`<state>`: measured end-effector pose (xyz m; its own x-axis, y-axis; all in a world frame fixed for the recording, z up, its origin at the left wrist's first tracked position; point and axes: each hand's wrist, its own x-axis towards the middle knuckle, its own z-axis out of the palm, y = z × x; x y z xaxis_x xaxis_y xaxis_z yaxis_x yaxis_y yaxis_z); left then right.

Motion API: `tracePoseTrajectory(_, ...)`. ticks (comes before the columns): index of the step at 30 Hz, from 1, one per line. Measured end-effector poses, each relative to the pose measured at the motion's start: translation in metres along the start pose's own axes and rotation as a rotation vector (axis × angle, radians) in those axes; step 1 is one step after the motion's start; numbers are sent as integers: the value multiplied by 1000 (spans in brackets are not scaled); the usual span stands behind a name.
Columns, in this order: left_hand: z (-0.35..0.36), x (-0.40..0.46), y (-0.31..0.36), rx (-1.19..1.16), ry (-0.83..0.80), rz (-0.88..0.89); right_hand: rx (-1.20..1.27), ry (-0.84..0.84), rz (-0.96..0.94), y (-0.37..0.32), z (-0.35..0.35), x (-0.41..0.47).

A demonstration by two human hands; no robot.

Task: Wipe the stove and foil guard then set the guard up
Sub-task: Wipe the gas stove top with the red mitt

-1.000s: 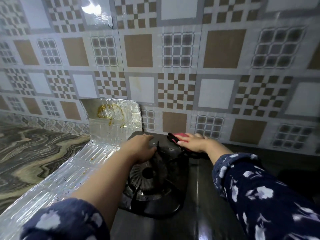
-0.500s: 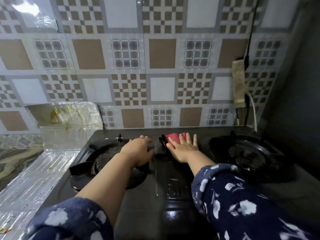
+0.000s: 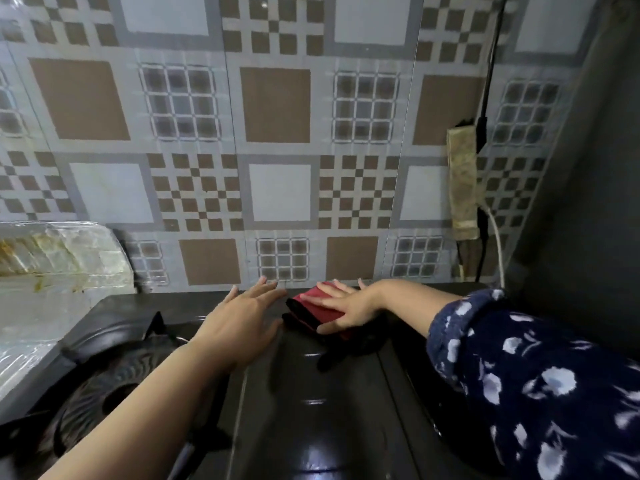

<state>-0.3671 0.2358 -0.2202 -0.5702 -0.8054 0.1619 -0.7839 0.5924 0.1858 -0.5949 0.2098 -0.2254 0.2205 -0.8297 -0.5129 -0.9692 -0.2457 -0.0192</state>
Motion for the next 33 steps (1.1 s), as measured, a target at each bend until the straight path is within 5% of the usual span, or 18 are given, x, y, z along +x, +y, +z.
tracePoseTrajectory(5, 11, 26, 14, -8, 12, 77, 25, -22, -47, 51, -7, 7)
tracePoseTrajectory(12, 27, 59, 38, -7, 28, 165, 361, -141, 64, 122, -12, -22)
tracePoseTrajectory(21, 24, 63, 65, -36, 63, 183, 604, -49, 231, 204, 17, -77)
tracePoseTrajectory(27, 24, 64, 56, -57, 54, 149, 614, 102, 317, 209, 39, -91)
tracePoseTrajectory(33, 34, 63, 47, -43, -20, 168, 503, -45, 420, 175, 13, -67)
